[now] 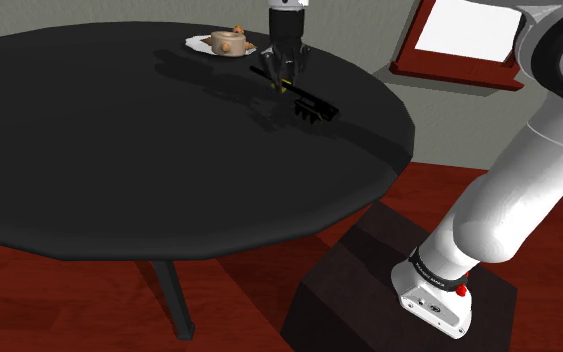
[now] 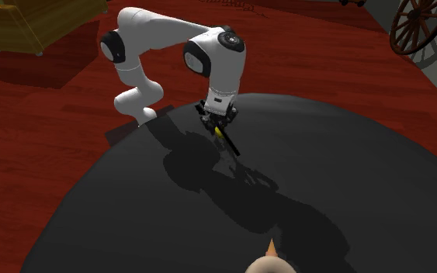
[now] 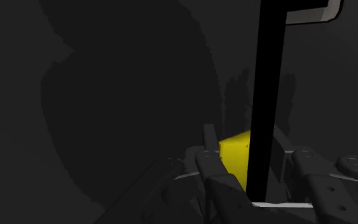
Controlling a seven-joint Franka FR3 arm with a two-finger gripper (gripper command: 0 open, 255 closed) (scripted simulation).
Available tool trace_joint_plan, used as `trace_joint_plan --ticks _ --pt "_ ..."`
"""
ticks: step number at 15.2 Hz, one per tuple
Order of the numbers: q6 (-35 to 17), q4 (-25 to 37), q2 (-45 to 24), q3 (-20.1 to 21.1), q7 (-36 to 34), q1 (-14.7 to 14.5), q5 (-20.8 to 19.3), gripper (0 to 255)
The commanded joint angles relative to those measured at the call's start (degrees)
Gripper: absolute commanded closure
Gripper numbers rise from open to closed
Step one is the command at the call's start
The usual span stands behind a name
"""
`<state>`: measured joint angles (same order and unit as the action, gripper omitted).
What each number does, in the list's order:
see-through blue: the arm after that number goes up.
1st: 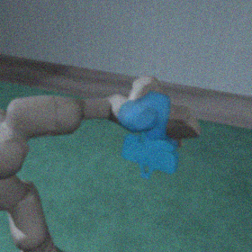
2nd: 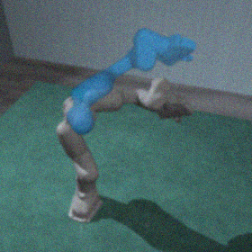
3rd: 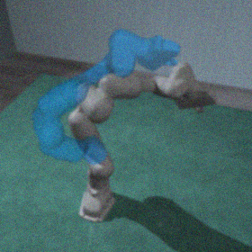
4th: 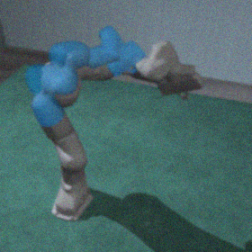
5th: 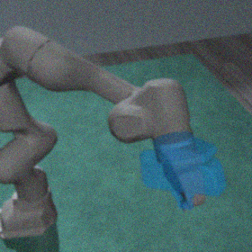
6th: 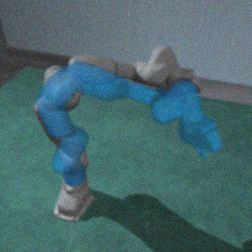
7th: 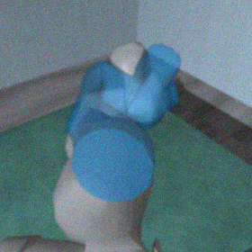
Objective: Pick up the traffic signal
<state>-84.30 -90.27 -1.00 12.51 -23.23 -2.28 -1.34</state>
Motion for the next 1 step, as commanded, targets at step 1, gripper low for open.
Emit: trace_joint_plan --ticks 1 --pt "0.6 0.9 -0.3 0.0 0.0 0.0 -0.1 255"
